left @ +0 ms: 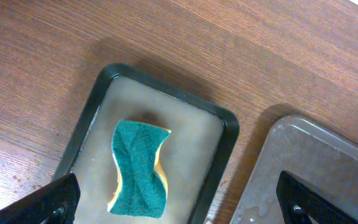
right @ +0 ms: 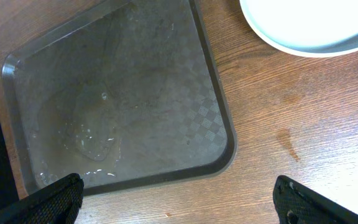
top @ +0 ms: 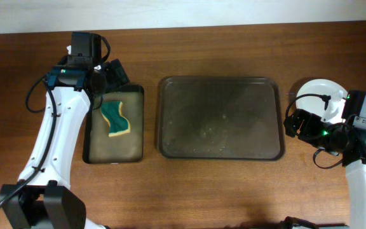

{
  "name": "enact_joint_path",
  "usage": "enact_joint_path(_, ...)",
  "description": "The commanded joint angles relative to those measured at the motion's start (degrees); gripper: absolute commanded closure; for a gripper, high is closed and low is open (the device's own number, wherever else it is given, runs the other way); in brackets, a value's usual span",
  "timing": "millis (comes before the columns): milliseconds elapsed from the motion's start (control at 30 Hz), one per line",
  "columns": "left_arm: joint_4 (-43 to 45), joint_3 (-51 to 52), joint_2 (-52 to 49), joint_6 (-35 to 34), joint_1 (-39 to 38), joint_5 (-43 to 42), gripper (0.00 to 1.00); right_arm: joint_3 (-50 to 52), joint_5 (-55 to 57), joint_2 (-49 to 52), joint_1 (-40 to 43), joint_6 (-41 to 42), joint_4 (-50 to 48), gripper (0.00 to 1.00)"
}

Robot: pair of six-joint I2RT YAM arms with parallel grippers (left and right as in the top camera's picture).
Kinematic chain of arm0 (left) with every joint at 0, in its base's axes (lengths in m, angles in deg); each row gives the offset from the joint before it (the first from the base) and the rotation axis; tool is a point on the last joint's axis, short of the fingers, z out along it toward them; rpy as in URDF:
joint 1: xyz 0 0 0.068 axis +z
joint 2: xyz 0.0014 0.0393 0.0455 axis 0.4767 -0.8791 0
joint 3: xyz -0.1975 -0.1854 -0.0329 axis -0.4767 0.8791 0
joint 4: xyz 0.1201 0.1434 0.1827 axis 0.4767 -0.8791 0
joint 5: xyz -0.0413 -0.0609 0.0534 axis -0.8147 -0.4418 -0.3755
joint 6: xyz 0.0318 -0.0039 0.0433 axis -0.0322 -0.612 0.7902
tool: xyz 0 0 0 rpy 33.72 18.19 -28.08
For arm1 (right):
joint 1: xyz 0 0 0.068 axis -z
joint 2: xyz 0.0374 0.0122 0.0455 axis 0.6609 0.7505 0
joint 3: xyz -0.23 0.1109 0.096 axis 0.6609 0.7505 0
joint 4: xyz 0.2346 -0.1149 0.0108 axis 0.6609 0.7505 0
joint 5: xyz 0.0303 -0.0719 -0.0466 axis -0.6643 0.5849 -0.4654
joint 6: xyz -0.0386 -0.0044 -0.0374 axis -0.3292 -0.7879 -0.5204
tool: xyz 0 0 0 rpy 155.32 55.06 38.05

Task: Clean dirty plates on tray and stack at the side

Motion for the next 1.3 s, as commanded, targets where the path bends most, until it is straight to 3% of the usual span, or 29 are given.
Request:
enact_joint_path(0, 0.11, -0.13, -0.20, 0.94, 0.13, -0.57, 0.01, 0.42, 0.11, 0.07, -0.42, -0.59, -0.02, 0.02)
enact_joint_path(333, 0.11, -0.13, -0.20, 0.92, 0.13, -0.57, 0.01, 0.44, 3.15, -2.91, -2.69, -0.63, -1.07, 0.02)
enact_joint_path(567, 0.11, -0.13, -0.20, 0.92, 0.13, -0.55, 0.01, 0.44, 3.17, -14.84, -21.68, -9.11, -11.89, 0.02)
enact_joint_path(800, 0.11, -0.13, -0.20, 0.92, 0.13, -0.57, 0.01, 2.86, 2.91, -26.47, -26.21, -11.76, -12.09, 0.02)
enact_joint_path(967, 0.11, -0.13, -0.20, 0.92, 0.13, -0.57, 0.01, 11.61, 2.84, -32.57, -26.25, -11.50, -16.00, 0.02)
enact_joint_path(1267, 0.11, -0.13, -0.20, 0.92, 0.13, -0.55, 0.01, 36.39, -6.32, -42.73, -26.25, -11.13, -43.04, 0.02)
